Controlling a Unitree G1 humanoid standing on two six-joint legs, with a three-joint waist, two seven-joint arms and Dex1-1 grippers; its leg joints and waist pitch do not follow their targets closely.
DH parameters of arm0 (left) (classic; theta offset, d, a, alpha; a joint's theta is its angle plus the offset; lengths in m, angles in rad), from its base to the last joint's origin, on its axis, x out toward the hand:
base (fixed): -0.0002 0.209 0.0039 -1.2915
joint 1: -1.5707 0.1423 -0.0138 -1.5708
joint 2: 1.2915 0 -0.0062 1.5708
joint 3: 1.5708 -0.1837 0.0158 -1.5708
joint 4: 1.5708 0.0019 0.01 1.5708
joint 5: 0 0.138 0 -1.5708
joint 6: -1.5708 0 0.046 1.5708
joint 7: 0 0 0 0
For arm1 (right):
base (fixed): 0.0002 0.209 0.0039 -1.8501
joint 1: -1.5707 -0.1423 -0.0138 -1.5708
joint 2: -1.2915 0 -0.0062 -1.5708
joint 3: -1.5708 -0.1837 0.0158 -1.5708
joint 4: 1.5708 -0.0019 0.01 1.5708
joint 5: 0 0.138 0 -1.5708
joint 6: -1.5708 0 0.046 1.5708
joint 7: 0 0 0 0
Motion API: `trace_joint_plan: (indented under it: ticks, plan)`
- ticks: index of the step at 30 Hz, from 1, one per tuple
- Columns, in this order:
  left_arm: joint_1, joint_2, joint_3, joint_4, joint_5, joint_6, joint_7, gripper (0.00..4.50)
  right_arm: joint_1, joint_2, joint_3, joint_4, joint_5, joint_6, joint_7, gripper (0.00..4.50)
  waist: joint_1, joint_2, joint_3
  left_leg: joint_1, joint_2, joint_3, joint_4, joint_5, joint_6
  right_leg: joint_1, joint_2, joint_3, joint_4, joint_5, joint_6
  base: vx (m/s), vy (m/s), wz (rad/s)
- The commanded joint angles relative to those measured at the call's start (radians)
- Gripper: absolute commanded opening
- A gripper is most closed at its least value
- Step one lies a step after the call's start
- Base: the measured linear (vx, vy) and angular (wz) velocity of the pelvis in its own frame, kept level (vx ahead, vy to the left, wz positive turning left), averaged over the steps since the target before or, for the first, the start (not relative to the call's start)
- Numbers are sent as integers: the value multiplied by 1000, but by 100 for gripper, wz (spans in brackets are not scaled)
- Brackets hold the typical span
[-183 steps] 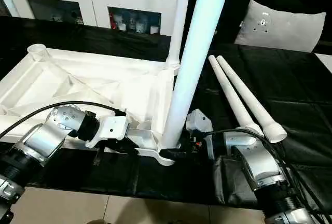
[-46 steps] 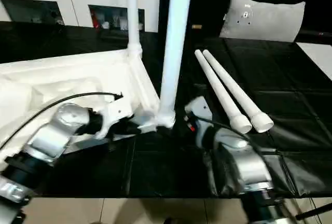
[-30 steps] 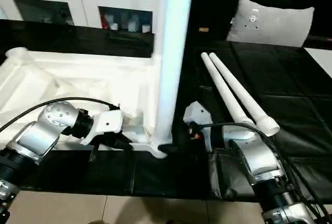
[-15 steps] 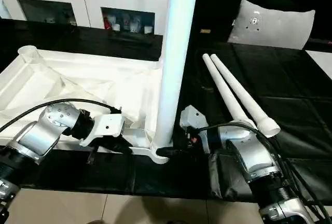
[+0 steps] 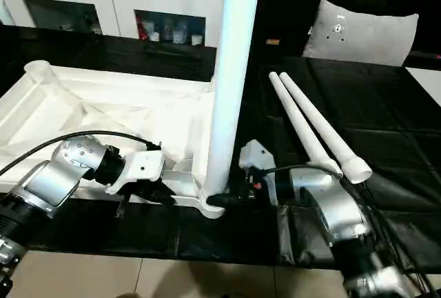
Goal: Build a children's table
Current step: Rotate leg to tighten
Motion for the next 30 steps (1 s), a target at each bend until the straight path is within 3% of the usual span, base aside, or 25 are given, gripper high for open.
trace_joint_plan:
  ticks: [1, 3, 5, 7, 8, 9, 10, 11, 13, 14, 16, 18, 19, 21, 22, 23, 26, 29, 30]
  plan:
    - [-10, -92, 38, -52, -16, 128, 144, 0, 28, 67, 28, -39, -19, 84, -134, 236, -8, 7, -57, 8, 24, -1, -74, -243, 13, 45, -68, 46, -79, -421, -153, 0, 0, 0]
    - [-14, -135, 54, -55, -9, 184, 213, 0, 34, 112, 23, -39, -35, 111, -215, 224, -11, 5, -53, 13, 19, -4, -72, -282, 0, 40, -70, 40, -93, -529, -123, 0, 0, 0]
    - [-20, -176, 67, -55, -6, 225, 267, 0, 33, 161, 8, -29, -41, 135, -292, 215, -20, 3, -52, 15, 12, -10, -67, -313, -8, 35, -74, 29, -114, -657, -63, 0, 0, 0]
    - [-28, -208, 79, -49, -3, 255, 312, 0, 29, 200, -9, -17, -40, 151, -348, 211, -33, 2, -50, 10, 10, -14, -68, -325, -8, 34, -72, 24, -118, -674, -48, -29, 10, -3]
    - [-55, -278, 102, -23, 3, 311, 400, 0, 12, 276, -42, 10, -49, 170, -468, 209, -42, 3, -51, 7, 10, -18, -70, -332, -4, 39, -71, 19, -121, -673, -40, 0, 0, 0]
    - [-61, -292, 106, -19, 5, 324, 418, 0, 9, 290, -48, 13, -52, 175, -494, 208, -47, 6, -51, 5, 12, -18, -70, -334, -6, 38, -71, 18, -120, -664, -44, 0, 0, 0]
    - [-75, -322, 115, -5, 9, 350, 457, 0, -1, 328, -68, 23, -55, 192, -561, 207, -52, 9, -54, 12, 11, -20, -69, -347, -6, 36, -71, 12, -128, -653, -46, 0, 0, 0]
    - [-75, -322, 115, -5, 9, 350, 457, 0, -1, 328, -68, 23, -55, 192, -561, 207, -60, 7, -54, 12, 9, -23, -70, -359, -2, 37, -70, 7, -129, -646, -49, 0, 0, 0]
    - [-110, -386, 133, 27, 23, 385, 545, 0, -38, 408, -126, 77, -70, 206, -725, 207, -72, 11, -54, 6, 9, -24, -72, -371, 4, 40, -71, 5, -133, -635, -47, 0, 0, 0]
    - [-120, -404, 138, 33, 27, 390, 568, 0, -50, 430, -144, 97, -73, 202, -770, 207, -75, 16, -57, 14, 10, -25, -70, -380, 5, 37, -73, 1, -135, -623, -54, 0, 0, 0]
    - [-134, -431, 148, 36, 31, 397, 596, 0, -65, 459, -173, 118, -71, 198, -824, 207, -83, 15, -58, 9, 12, -25, -72, -382, 15, 44, -73, -7, -137, -586, -59, 0, 0, 0]
    - [-139, -438, 148, 29, 28, 393, 594, 0, -72, 469, -185, 125, -77, 173, -841, 207, -83, 15, -59, 8, 11, -23, -72, -380, 21, 45, -79, -11, -137, -573, -60, 0, 0, 0]
    - [-140, -437, 146, 26, 28, 391, 591, 0, -73, 470, -186, 127, -83, 163, -845, 262, -81, 14, -60, 6, 12, -22, -73, -367, 25, 46, -82, -8, -134, -554, -64, 0, 0, 0]
    - [-132, -419, 134, 22, 35, 378, 577, 0, -77, 485, -210, 119, -81, 166, -865, 275, -80, 14, -62, 0, 15, -21, -77, -344, 29, 48, -81, -1, -125, -507, -82, 0, 0, 0]
    - [-129, -411, 129, 21, 37, 368, 570, 0, -77, 485, -213, 117, -81, 168, -866, 295, -80, 13, -64, -2, 16, -20, -78, -325, 30, 48, -82, 5, -118, -473, -96, 0, 0, 0]
    - [-125, -403, 124, 22, 38, 357, 561, 0, -78, 483, -216, 117, -85, 162, -874, 295, -76, 21, -66, -2, 17, -18, -78, -304, 29, 49, -81, 8, -114, -429, -113, 0, 0, 0]
    - [-121, -391, 115, 26, 42, 334, 552, 0, -76, 461, -198, 113, -118, 128, -878, 330, -71, 21, -70, -3, 20, -13, -77, -250, 32, 52, -80, 15, -98, -335, -156, 0, 0, 0]
    - [-119, -377, 106, 43, 53, 287, 549, 0, -58, 427, -187, 83, -138, 91, -862, 360, -64, 18, -76, -5, 19, -7, -73, -189, 41, 56, -80, 20, -86, -253, -180, 53, -26, 4]
    - [-119, -373, 101, 52, 59, 264, 549, 0, -49, 420, -196, 63, -132, 94, -863, 365, -59, 14, -78, -11, 17, -5, -70, -154, 53, 62, -79, 22, -79, -215, -185, 0, 0, 0]
